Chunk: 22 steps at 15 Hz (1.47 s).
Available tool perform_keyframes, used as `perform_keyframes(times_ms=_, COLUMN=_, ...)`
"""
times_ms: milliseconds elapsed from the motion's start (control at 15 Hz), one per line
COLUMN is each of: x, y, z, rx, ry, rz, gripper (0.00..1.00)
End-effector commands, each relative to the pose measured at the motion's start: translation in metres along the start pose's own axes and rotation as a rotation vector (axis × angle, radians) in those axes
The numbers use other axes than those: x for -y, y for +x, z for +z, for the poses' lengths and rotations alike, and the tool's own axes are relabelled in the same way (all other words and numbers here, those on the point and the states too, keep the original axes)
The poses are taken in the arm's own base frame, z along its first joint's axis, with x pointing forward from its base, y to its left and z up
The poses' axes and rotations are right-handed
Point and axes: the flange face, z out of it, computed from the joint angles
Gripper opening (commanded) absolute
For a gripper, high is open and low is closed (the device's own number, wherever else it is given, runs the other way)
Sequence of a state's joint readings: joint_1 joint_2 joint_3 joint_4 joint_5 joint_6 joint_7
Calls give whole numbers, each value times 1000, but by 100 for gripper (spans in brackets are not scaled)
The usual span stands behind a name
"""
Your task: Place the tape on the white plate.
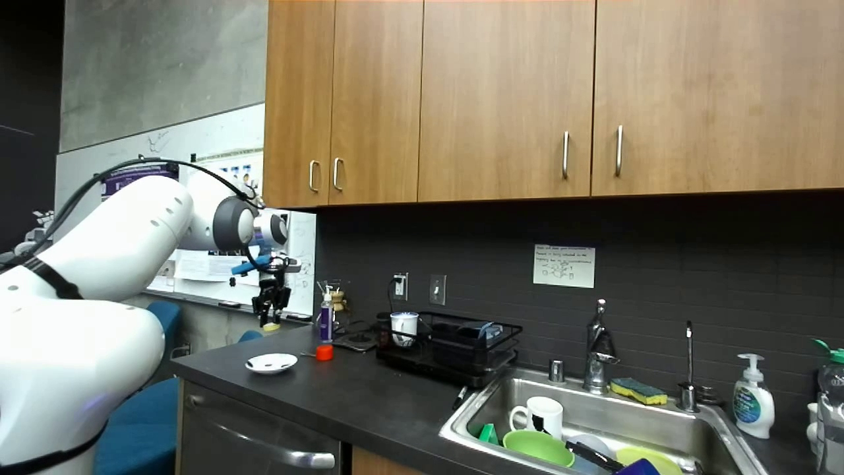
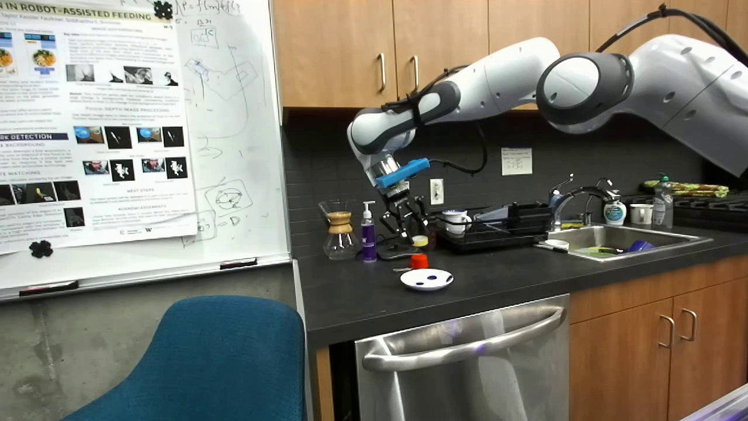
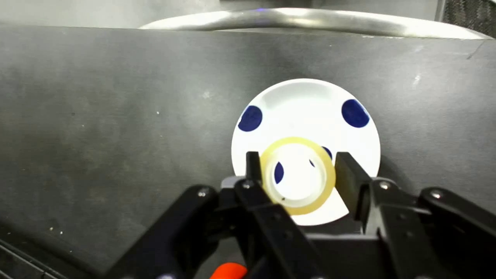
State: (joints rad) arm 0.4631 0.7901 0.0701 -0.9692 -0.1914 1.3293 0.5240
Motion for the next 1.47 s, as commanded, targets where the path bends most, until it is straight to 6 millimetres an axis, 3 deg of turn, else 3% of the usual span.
perform_keyframes(times_ms=0, x=8, y=8, z=3, rx=26, ry=38, rz=26, gripper=25)
perform_keyframes(times_ms=667, x=-2, y=47, z=50, rx=94, ry=94, rz=95, gripper=25)
perform_keyframes(times_ms=1400, x=5, y=57, z=68, rx=141, ry=113, rz=114, gripper=25)
